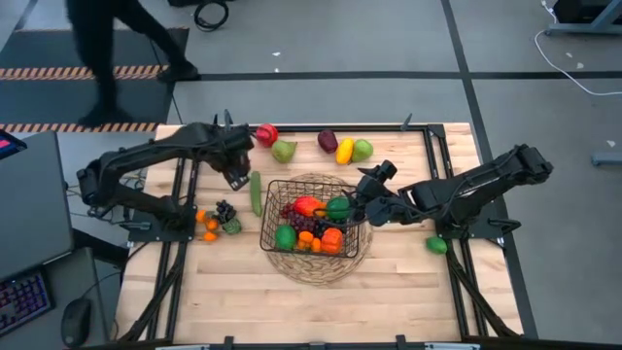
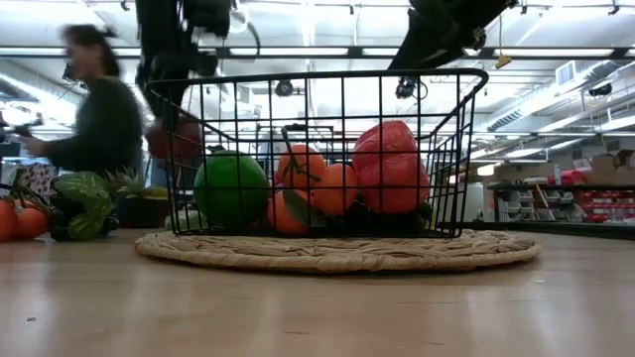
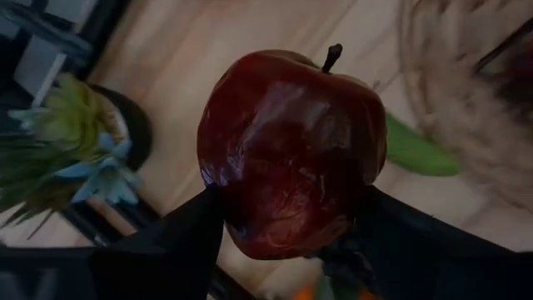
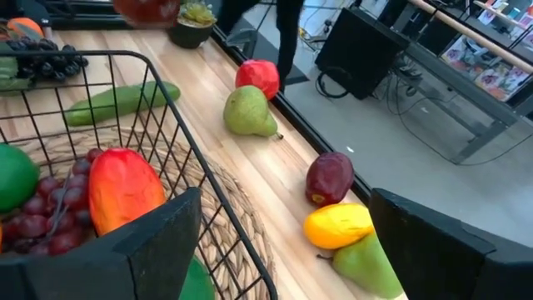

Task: Build produce basket
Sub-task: Put the bottom dark red apple into the black wire basket

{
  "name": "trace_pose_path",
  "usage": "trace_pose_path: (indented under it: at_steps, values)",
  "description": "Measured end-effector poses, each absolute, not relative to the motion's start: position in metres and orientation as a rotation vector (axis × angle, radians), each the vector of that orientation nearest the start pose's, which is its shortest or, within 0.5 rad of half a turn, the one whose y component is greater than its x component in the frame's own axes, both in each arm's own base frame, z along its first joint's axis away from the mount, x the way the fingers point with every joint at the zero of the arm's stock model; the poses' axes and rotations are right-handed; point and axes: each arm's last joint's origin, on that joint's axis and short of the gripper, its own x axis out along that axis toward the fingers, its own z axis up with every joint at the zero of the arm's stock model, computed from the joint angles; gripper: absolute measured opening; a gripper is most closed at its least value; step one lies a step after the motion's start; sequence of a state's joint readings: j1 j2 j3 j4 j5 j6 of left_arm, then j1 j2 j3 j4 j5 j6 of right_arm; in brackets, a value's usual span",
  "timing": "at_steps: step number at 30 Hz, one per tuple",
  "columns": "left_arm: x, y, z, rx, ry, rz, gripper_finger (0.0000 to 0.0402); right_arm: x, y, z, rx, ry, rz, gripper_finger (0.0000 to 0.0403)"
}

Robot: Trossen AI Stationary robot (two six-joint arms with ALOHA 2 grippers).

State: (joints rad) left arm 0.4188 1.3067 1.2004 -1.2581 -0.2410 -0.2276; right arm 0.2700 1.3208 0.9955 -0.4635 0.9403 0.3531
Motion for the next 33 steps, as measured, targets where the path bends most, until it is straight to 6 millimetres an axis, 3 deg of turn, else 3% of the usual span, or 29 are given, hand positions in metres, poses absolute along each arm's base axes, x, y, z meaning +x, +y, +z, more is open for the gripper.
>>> trace_pose_path:
  at_steps: [6, 11, 16, 21, 33]
  values:
    - [0.211, 0.071, 0.362, -0.343, 1.089, 0.685, 0.026, 0.244, 0.047, 0.287, -0.064, 0.514, -0.77, 0.0349]
    - [0.227, 0.038, 0.385, -0.313, 0.932, 0.545, 0.0257, 0.229, 0.043, 0.291, -0.007, 0.508, -0.826, 0.0349]
    - [0.242, 0.005, 0.386, -0.277, 0.878, 0.415, 0.0259, 0.225, 0.042, 0.29, 0.011, 0.515, -0.845, 0.0349]
    - [0.264, -0.019, 0.375, -0.202, 0.864, 0.392, 0.0258, 0.227, 0.042, 0.29, 0.019, 0.506, -0.844, 0.0349]
    - [0.301, -0.036, 0.335, -0.124, 0.99, 0.406, 0.0269, 0.227, 0.042, 0.29, 0.031, 0.509, -0.832, 0.0349]
